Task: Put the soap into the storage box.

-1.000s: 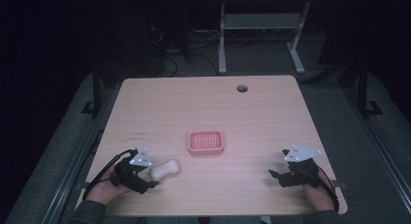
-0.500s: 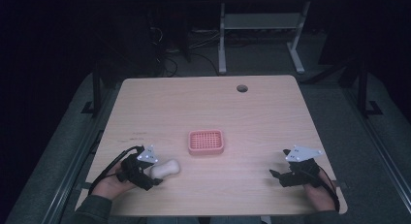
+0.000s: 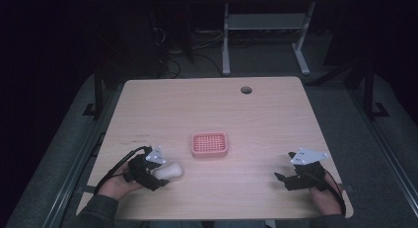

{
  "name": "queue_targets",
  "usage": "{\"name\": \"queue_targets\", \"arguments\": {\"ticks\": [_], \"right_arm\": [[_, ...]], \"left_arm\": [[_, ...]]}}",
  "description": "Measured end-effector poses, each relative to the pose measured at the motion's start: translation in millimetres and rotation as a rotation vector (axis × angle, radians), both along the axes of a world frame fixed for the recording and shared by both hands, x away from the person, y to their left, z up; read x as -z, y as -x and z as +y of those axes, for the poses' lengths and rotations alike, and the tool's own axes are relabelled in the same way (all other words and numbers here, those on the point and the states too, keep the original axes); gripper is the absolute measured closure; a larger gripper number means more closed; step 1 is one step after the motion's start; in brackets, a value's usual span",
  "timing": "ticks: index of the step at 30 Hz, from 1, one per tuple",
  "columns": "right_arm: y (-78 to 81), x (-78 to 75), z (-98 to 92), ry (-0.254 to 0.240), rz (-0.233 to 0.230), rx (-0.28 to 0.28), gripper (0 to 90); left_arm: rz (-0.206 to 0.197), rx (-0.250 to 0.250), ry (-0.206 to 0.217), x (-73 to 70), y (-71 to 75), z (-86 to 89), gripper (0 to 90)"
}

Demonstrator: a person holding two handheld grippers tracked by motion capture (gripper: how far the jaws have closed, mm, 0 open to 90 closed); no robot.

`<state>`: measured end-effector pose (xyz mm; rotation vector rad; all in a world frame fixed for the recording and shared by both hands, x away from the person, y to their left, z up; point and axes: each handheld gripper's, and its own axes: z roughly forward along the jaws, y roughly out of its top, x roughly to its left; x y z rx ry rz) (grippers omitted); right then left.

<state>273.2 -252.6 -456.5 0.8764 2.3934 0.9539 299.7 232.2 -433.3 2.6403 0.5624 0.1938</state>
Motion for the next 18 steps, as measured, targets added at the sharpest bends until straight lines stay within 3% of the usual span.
{"name": "queue_targets", "arguments": {"ticks": [18], "right_arm": [[1.1,-0.6,-3.2,-0.010,-0.003,0.010,13.8]], "left_arm": [[0.036,0.015,-0.026,4.6,-8.8,-12.9,40.7]]}}
